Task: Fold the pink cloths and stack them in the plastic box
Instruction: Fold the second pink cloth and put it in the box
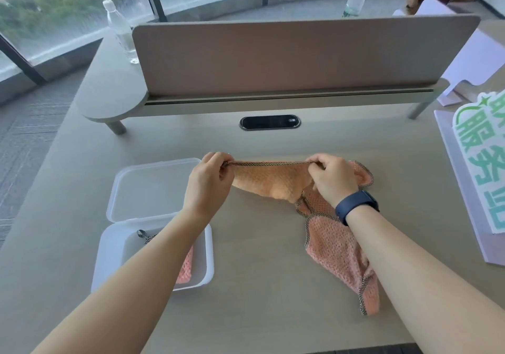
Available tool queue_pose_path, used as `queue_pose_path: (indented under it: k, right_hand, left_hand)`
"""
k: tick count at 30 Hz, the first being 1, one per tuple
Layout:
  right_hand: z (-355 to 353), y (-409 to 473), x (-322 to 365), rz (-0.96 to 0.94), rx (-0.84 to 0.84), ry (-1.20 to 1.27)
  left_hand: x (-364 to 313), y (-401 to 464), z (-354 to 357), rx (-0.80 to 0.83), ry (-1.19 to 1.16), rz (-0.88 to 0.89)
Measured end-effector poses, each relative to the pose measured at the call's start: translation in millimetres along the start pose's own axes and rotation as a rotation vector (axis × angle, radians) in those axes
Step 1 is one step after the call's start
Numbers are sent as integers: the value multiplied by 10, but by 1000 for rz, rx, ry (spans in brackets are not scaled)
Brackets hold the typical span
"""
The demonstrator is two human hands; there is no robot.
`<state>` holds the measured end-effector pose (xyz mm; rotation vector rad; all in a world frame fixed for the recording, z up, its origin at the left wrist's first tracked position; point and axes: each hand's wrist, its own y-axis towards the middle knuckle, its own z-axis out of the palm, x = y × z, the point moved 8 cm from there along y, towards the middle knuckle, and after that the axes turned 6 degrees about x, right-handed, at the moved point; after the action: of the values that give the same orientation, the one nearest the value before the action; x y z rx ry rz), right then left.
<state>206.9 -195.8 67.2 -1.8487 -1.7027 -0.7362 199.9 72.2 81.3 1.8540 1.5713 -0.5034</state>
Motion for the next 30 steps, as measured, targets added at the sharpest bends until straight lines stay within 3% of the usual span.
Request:
queue_pose_path:
  k: [5, 9, 14, 19, 26, 28, 30]
  right_hand:
    - [-285, -39, 222, -140, -145, 63]
    - [-262, -181, 147, -223, -105, 59]
    - [123, -427, -146, -227, 156, 21]
    - [599, -676, -578, -50, 516, -124]
    - [910, -941, -799, 59, 863, -251]
    - [933, -956, -782, 62, 895, -244]
    - [868, -874, -741, 63, 820, -220]
  left_hand:
    - [-171, 74, -227, -88, -61, 72]
    - [-134, -54, -204, -30, -29, 98]
    - [22, -376, 155, 246, 66, 106]
    - [311, -752, 680, 720, 289, -25]
    - [400, -1128, 948, 1099, 483, -70]
    - [396, -1187, 986, 1174, 533, -49]
    - [402, -1156, 980, 1175, 546, -60]
